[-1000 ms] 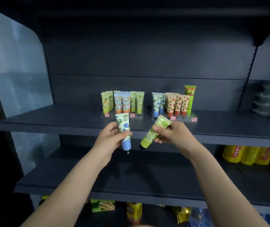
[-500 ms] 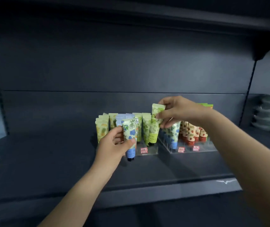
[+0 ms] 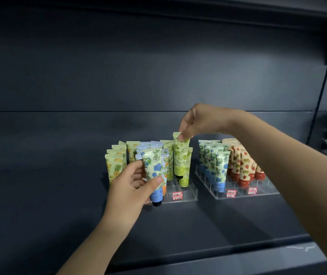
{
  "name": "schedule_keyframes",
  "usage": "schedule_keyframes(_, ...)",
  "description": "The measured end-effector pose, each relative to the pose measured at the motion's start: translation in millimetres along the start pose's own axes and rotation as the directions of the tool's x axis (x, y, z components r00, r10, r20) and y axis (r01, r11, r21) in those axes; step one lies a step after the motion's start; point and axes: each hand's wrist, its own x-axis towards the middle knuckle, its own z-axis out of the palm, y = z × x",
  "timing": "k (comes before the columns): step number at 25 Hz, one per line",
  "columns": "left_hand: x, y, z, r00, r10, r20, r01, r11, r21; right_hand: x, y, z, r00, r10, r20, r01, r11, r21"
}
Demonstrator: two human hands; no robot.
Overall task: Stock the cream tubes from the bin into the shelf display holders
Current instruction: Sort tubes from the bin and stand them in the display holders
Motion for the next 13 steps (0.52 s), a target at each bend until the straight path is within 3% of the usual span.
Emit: schedule_keyframes(13,-4.6,-9.2,0.8,0.991,0.068,0.112,-0.073,0.996,0.042,23.8,3.2,17.1,0.998,-0.04,-0.041,0.036,0.996,-0.087)
